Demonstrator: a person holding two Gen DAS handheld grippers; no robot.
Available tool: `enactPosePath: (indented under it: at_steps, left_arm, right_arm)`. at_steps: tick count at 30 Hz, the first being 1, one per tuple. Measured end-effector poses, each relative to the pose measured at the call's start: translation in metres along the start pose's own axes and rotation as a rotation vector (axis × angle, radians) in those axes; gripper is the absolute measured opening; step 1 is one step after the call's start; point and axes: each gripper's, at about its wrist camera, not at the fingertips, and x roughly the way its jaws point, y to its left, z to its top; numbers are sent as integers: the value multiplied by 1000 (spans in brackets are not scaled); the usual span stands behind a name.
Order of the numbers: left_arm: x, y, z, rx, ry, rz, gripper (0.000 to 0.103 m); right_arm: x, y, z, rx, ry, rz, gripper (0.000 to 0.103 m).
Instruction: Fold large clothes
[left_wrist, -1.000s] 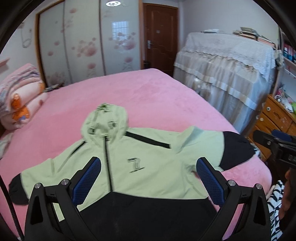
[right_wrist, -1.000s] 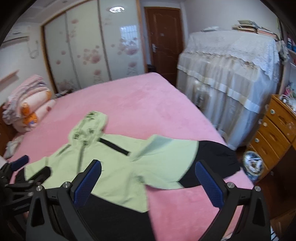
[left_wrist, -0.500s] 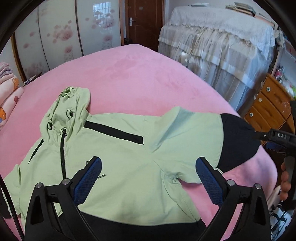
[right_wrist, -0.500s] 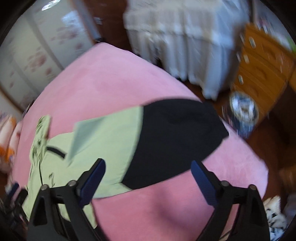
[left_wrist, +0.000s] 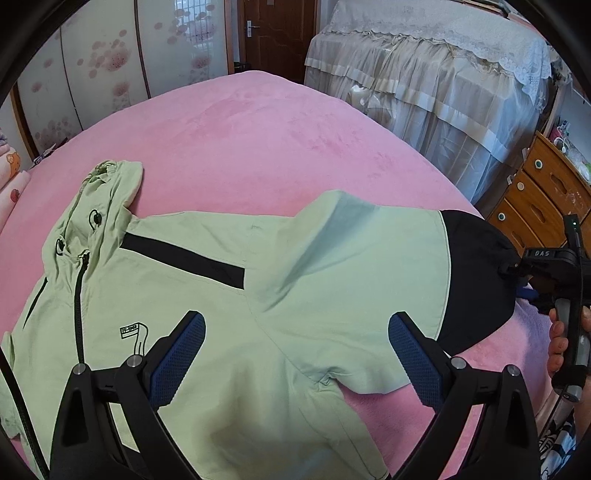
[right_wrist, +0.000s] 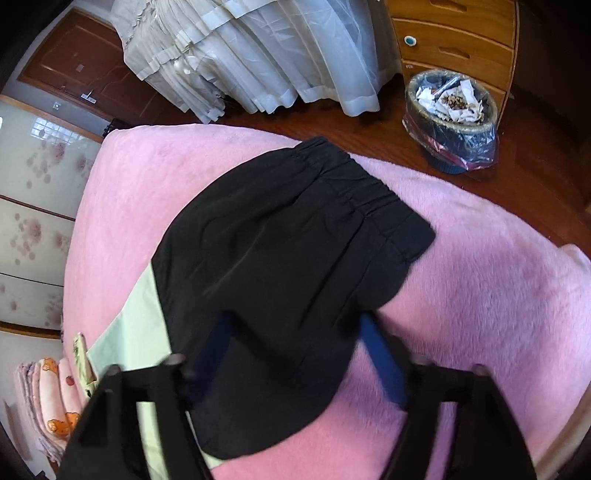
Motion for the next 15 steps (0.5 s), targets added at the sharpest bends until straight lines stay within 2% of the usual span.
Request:
enactPosePath:
  at_steps: [2, 3, 6, 8, 11, 15]
  left_arm:
    - [-2, -1, -1, 4, -4, -1, 99]
    - [-5, -1, -1, 7, -7, 2, 99]
    - [-16, 5, -3, 4, -28, 12, 99]
    - [-28, 16, -6, -20, -47, -1, 99]
    - [-46, 39, -12, -72, -72, -2, 99]
    - [-73, 87, -29, -186, -112, 9, 99]
  right_arm:
    - [-4, 8, 0, -33, -13, 32, 13]
    - [-9, 10, 0, -48, -37, 38, 7]
    - [-43, 46, -15, -194, -157, 68, 5]
    - [-67, 78, -34, -307, -199, 133, 5]
    - [-100, 137, -81, -504, -209, 254, 5]
    - [-113, 197, -157, -721, -175, 341, 5]
